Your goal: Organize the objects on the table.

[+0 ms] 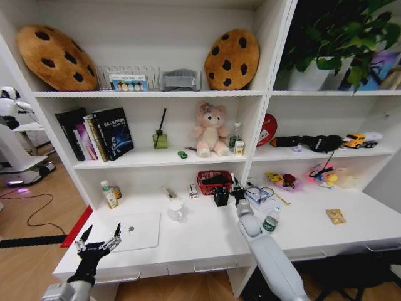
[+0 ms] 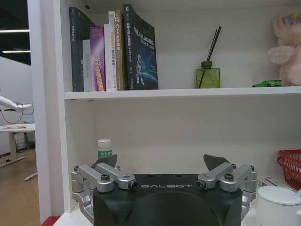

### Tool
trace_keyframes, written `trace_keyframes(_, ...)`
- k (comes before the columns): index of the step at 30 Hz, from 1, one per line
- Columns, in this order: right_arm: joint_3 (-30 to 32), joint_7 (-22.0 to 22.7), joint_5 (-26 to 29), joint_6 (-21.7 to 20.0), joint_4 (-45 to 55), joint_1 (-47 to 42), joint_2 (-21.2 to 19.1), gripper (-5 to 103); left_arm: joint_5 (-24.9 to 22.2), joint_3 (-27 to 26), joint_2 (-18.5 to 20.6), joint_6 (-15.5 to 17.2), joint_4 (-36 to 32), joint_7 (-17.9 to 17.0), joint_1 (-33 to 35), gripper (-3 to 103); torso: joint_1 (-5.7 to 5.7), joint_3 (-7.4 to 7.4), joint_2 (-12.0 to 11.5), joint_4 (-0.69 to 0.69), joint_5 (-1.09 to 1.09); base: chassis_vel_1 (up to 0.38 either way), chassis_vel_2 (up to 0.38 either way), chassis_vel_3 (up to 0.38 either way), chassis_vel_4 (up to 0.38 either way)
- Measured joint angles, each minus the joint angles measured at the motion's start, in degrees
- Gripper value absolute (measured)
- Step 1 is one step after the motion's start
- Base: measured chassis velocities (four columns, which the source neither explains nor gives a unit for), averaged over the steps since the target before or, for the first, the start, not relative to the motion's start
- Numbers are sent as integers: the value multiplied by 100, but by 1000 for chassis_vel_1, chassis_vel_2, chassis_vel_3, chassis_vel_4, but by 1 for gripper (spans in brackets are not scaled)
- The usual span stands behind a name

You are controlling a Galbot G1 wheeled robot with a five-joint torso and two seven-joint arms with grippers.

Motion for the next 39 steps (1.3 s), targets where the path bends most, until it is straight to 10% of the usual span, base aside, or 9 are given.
trace_keyframes(39,52,-739,-69,1008,-2229,945,648,13,0,0,0,0,0,0,0,100,-1,-1,1,-2,0,0,0,0,0)
